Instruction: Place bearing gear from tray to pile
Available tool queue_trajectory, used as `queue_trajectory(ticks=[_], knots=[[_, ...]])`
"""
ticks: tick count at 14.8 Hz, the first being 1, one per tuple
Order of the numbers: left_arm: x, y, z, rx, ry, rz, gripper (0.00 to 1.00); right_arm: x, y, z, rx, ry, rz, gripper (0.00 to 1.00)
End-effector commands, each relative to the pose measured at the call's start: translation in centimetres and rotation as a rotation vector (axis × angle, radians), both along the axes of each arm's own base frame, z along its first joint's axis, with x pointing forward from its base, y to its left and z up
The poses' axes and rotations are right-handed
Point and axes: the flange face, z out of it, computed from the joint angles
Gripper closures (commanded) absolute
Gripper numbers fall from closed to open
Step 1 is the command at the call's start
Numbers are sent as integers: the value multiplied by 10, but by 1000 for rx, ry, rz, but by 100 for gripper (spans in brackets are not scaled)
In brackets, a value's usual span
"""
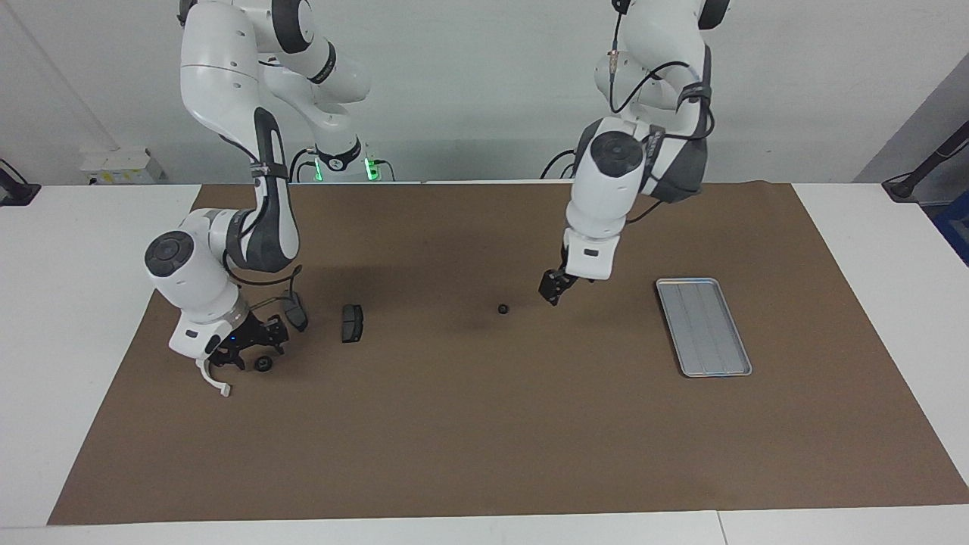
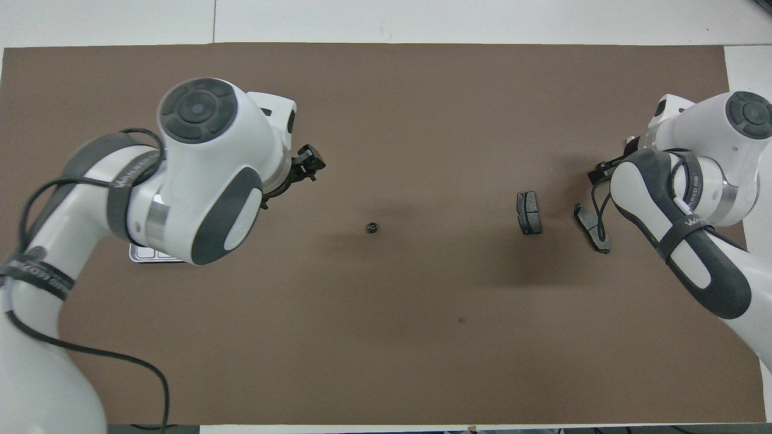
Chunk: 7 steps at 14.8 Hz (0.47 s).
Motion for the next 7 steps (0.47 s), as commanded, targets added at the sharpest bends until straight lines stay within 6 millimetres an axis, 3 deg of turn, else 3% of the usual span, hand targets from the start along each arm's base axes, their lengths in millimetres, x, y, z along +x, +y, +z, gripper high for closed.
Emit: queue_trajectory(ticks=[1,4,7], knots=[[-10,48,30,7,42,-73,0,5,42,37,1,-29,-59,18],[-15,112,66,-2,54,-109,0,21,96,82,8,-27,-127,18],[-26,181,93,-15,75,-192,0,17,170,106,-11,17,-213,18]])
